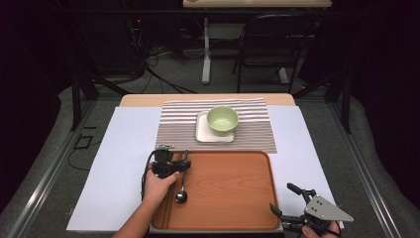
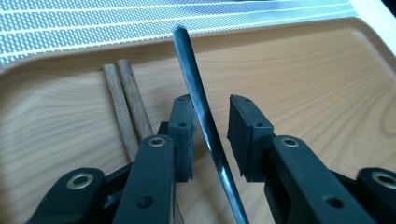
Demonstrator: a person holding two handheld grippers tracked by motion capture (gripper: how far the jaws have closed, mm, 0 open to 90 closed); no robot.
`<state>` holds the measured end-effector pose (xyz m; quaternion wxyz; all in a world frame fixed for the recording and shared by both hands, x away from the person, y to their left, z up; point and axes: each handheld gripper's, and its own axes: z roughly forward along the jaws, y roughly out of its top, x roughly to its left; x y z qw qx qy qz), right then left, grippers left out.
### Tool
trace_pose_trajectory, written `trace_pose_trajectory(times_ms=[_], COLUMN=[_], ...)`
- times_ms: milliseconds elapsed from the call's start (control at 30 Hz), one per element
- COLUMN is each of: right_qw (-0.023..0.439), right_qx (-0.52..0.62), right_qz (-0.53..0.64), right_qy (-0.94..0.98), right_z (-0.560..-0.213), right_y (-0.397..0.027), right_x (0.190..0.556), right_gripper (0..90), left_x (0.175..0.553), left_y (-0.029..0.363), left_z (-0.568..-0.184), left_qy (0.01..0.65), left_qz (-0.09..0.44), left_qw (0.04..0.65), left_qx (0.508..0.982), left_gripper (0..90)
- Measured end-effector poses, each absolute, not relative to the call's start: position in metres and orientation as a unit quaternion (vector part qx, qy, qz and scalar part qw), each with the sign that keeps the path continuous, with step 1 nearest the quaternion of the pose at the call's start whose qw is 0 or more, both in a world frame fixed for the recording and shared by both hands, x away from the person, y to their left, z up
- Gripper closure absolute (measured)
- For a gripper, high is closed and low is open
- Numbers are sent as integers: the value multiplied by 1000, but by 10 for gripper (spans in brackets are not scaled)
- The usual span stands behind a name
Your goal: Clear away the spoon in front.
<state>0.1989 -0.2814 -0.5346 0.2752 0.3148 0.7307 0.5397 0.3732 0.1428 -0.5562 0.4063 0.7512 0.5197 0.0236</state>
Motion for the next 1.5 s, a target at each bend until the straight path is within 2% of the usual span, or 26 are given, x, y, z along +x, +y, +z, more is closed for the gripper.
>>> trace_pose_trajectory(times_ms=[367, 967, 1500], right_qw=[274, 272, 272], right_qx=[315, 316, 316], right_qz=[539, 539, 539], right_qy=[731, 732, 732], right_z=[-535, -535, -535], right_y=[-281, -281, -281], right_x=[199, 200, 200], right_gripper=[154, 154, 154], left_x=[376, 382, 399], left_y=[143, 146, 143], left_z=[-553, -546, -547], left_qy=[525, 527, 532], left_qz=[39, 62, 64], left_qw=[390, 391, 394], left_qx=[756, 752, 746], left_gripper=[740, 657, 653])
